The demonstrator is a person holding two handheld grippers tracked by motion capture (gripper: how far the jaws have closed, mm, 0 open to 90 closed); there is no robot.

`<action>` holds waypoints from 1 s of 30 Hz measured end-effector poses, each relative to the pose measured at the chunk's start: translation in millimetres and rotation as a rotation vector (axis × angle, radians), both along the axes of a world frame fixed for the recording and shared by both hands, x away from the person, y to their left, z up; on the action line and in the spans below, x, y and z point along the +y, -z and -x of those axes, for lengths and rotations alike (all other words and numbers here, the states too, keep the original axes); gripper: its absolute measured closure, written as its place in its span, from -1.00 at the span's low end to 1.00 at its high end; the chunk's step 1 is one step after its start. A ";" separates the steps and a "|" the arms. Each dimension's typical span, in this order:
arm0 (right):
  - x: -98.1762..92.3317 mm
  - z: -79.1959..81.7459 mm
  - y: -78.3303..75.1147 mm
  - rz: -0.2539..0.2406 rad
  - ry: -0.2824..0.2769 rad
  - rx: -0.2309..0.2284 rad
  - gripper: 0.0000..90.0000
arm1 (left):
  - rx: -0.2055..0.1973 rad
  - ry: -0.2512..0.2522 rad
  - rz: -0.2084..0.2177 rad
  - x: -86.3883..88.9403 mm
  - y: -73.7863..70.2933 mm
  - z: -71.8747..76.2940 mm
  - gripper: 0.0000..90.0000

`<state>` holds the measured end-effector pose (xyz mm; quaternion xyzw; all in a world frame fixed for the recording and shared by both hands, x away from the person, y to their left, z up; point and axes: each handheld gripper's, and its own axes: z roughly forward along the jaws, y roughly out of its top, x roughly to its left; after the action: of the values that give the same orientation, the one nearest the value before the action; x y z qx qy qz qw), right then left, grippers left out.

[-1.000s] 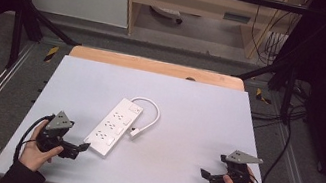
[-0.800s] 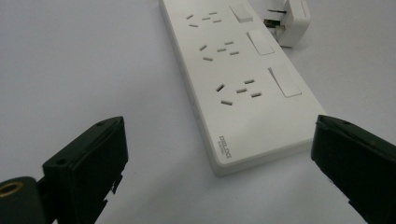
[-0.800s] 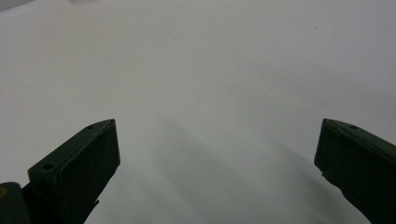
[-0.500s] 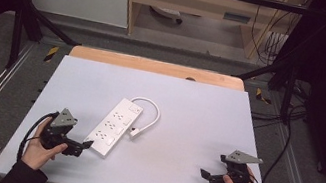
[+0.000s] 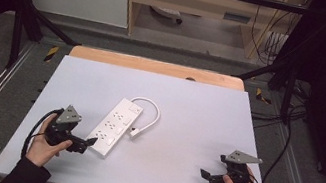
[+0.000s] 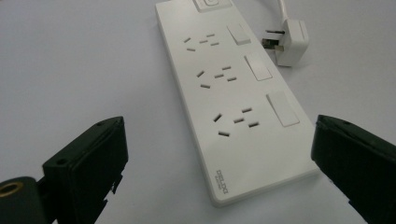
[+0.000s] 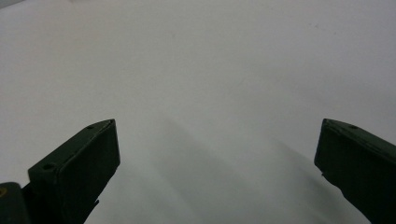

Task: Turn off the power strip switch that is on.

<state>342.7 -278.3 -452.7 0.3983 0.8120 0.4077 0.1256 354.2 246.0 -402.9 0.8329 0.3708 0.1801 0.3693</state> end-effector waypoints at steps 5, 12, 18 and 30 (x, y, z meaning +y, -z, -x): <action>0.1 0.0 0.1 -0.002 0.002 -0.002 -0.98 | -0.007 0.002 0.002 -2.6 -3.1 -2.5 -0.92; -0.1 0.1 -0.1 0.000 0.001 0.000 -0.98 | -0.012 0.010 0.005 -8.1 -6.9 -5.9 -0.92; 0.0 0.0 0.0 0.001 -0.001 -0.001 -0.98 | -0.013 0.013 0.005 -12.4 -7.8 -9.0 -0.92; -0.3 -0.1 0.1 0.000 -0.001 -0.003 -0.98 | -0.019 0.015 0.009 -19.7 -13.2 -15.5 -0.92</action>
<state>342.8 -278.6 -452.8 0.3974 0.8119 0.4086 0.1266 369.7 226.3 -389.6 0.8322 0.3620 0.1837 0.3778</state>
